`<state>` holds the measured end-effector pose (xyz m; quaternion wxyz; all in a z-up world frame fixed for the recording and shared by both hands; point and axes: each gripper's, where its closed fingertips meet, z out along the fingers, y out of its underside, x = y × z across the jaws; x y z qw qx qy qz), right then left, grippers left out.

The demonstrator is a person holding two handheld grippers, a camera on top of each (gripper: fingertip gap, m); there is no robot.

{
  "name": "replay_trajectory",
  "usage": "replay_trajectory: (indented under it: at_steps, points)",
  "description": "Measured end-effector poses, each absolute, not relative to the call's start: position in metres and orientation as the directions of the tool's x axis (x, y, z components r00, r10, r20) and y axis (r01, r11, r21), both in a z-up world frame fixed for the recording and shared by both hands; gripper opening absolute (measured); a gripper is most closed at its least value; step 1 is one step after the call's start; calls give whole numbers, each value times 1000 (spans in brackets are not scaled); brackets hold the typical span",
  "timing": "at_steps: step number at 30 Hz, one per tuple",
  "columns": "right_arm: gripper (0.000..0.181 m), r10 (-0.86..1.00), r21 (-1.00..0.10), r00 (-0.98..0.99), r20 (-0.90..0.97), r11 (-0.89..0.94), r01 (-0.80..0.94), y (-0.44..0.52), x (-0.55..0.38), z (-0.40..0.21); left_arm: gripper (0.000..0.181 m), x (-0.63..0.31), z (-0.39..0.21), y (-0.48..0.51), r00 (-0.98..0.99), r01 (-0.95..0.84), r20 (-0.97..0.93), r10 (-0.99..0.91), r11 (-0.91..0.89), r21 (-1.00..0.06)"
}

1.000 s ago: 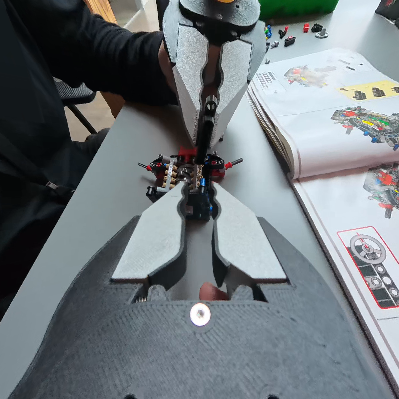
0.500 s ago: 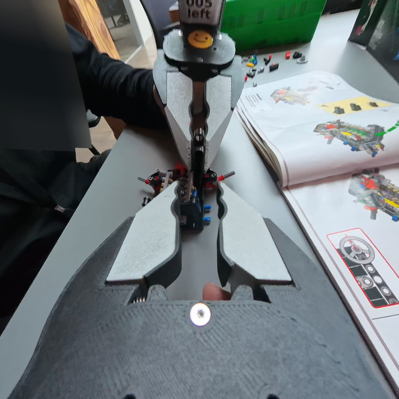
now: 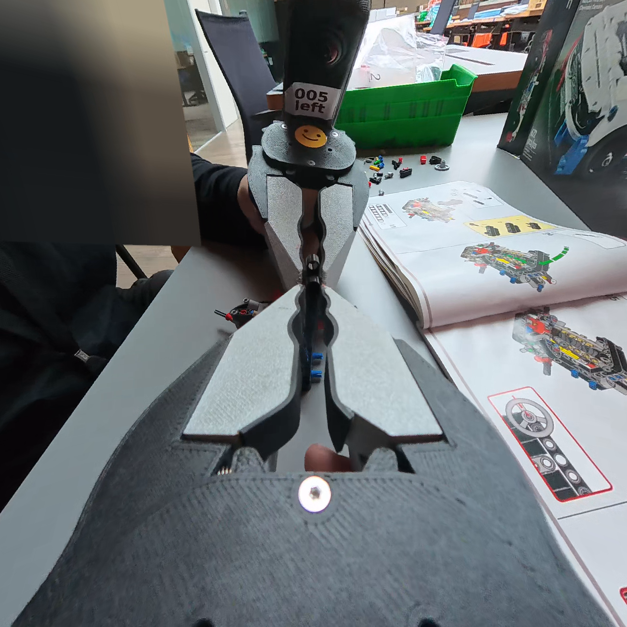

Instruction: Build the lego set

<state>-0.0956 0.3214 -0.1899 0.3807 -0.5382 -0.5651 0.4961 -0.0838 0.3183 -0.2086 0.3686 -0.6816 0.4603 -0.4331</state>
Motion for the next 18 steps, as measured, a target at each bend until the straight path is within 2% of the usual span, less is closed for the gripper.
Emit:
replay_trajectory:
  at_steps: [2, 5, 7, 11, 13, 18]
  points:
    - [4, 988, -974, -119, -100, -73, 216, 324, -95, -187, 6, -86, -213, 319, 207, -337, 234, -950, -294, -895]
    - [4, 985, -978, -123, -124, -101, 182, 325, -92, -181, 21, -85, -219, 320, 215, -369, 215, -953, -283, -885]
    - [4, 984, -978, -124, -129, -105, 181, 326, -92, -182, 22, -82, -216, 317, 198, -351, 236, -951, -293, -889]
    - [4, 980, -978, -147, -135, -108, 179, 321, -94, -183, 15, -83, -212, 317, 189, -328, 256, -948, -306, -894]
    - [4, 979, -978, -154, -133, -105, 179, 319, -96, -183, 5, -83, -210, 314, 169, -320, 267, -949, -310, -895]
    - [4, 978, -976, -162, -130, -98, 193, 317, -95, -186, 5, -82, -213, 312, 164, -337, 259, -952, -301, -892]
